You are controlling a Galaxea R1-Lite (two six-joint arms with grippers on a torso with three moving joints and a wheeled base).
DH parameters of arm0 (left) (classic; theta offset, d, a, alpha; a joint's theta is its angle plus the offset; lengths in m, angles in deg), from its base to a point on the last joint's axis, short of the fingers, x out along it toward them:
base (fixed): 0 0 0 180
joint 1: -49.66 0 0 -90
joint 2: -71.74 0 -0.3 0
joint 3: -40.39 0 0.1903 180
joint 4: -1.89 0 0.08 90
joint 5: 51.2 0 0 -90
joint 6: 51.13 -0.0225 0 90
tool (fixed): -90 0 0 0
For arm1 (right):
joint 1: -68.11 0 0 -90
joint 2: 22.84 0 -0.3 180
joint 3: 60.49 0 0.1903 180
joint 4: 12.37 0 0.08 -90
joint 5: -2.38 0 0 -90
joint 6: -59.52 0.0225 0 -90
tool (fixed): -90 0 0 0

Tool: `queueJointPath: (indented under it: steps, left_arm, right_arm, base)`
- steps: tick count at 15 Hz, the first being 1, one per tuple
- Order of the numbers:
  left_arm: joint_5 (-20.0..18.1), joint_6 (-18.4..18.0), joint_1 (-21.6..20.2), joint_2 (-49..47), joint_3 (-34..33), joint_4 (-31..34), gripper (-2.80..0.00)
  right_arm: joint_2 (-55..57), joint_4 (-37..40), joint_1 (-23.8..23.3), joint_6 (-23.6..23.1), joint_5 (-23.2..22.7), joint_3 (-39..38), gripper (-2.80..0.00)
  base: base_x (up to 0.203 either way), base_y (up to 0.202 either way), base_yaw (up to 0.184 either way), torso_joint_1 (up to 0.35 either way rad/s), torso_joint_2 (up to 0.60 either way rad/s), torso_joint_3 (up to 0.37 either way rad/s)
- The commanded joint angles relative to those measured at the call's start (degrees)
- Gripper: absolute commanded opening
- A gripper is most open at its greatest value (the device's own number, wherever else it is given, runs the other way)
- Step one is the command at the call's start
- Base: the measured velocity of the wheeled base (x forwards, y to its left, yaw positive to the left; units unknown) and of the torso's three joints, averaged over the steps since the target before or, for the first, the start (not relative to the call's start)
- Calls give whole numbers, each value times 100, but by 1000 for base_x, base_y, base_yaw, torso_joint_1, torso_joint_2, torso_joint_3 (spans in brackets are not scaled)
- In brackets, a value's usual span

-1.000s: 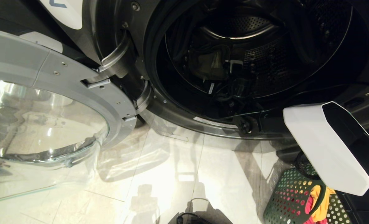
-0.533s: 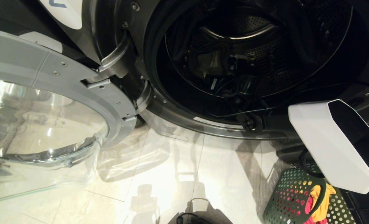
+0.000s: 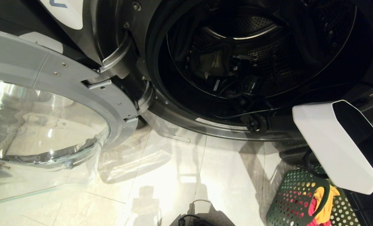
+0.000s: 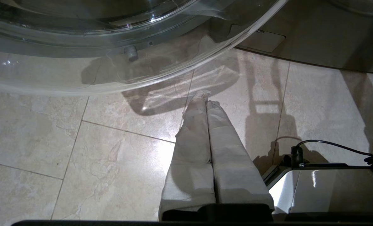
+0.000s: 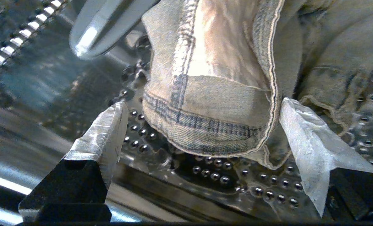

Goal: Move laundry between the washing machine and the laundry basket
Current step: Pick a cloth and place it into the basket

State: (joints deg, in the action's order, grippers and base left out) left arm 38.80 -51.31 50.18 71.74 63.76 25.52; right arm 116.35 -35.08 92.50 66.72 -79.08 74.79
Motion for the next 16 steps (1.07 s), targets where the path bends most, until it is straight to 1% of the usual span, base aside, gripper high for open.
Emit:
queueJointPath:
  steps: [1,10,11,16]
  left_arm:
    - [0,1,0,-9,0,0,-280]
    - [0,9,0,-9,0,0,-280]
    - [0,9,0,-9,0,0,-280]
    - [0,9,0,-9,0,0,-280]
  right_arm:
    - [13,-17,-31,1,-19,2,0]
    - [153,-15,-31,1,7,-2,0]
    - [171,-15,-40,-10,7,-2,-280]
    - [179,-6,-84,-25,-36,-2,-280]
  base:
    - [0,0,0,0,0,0]
    - [0,0,0,0,0,0]
    - [0,0,0,0,0,0]
    - [0,0,0,0,0,0]
